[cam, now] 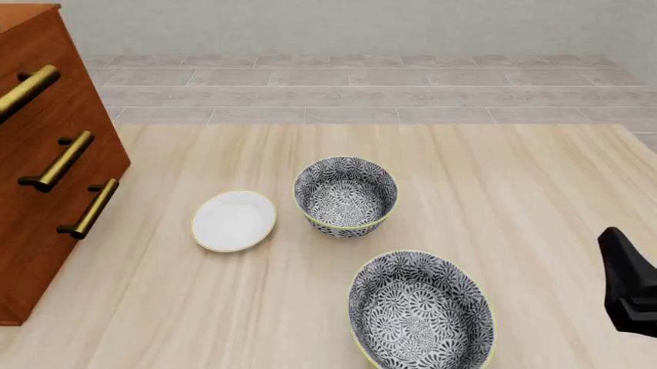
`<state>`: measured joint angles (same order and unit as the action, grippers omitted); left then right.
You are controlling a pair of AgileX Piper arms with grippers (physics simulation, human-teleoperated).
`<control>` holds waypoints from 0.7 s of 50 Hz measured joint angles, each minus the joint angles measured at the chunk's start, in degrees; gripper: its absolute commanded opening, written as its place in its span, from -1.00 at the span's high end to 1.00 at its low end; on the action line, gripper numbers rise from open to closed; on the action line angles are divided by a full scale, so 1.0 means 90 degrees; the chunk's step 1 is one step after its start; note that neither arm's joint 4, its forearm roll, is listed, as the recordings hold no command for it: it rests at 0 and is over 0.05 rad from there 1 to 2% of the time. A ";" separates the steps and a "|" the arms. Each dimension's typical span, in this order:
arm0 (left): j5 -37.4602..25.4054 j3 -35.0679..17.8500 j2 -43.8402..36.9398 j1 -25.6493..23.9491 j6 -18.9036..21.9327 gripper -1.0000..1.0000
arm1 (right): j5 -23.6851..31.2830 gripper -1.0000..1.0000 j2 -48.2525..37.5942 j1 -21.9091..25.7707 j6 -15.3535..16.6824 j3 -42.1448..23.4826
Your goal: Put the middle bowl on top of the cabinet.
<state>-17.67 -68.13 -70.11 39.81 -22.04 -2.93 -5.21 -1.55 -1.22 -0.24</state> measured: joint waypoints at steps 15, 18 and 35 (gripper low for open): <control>-0.0030 -0.0009 -0.0083 0.0183 0.0263 1.00 | -0.0068 -1.00 -0.0068 0.0012 -0.0005 0.0007; -0.0031 -0.0007 -0.0090 0.0216 0.0302 1.00 | -0.0086 -1.00 -0.0085 0.0013 -0.0006 0.0008; 0.0025 0.0019 -0.0091 0.0280 0.0386 1.00 | -0.0065 -1.00 -0.0062 0.0013 -0.0009 0.0008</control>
<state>-17.45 -67.95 -70.93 42.33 -18.57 -3.51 -5.77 -1.43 -1.30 -0.17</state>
